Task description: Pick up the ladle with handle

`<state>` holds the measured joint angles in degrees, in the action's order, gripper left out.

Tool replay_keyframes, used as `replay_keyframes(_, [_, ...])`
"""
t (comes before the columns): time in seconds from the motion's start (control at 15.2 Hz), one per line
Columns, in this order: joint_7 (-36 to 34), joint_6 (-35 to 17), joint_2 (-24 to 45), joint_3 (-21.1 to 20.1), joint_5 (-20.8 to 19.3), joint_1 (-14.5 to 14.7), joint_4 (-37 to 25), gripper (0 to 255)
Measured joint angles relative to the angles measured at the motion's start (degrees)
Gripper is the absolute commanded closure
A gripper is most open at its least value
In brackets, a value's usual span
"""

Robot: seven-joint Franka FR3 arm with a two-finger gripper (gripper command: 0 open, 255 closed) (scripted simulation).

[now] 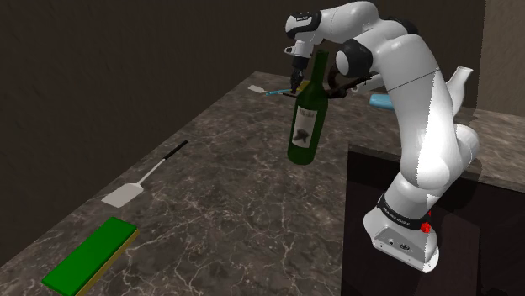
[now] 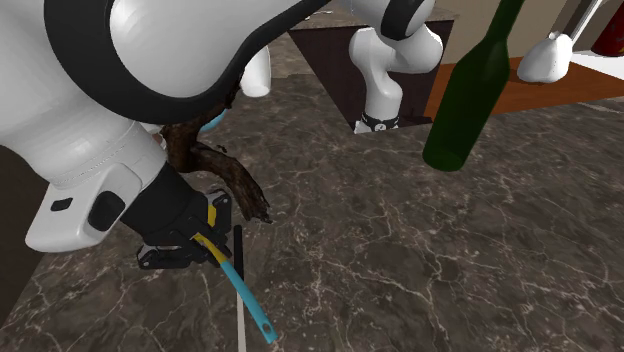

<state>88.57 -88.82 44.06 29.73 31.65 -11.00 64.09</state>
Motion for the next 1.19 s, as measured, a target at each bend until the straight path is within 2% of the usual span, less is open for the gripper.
replay_keyframes(0.4, [-0.4, 1.3, -0.3, 0.1, -0.1, -0.2, -1.1, 255])
replay_keyframes(1.19, [-3.4, 10.5, 0.4, -0.3, 0.0, -3.2, -12.2, 255])
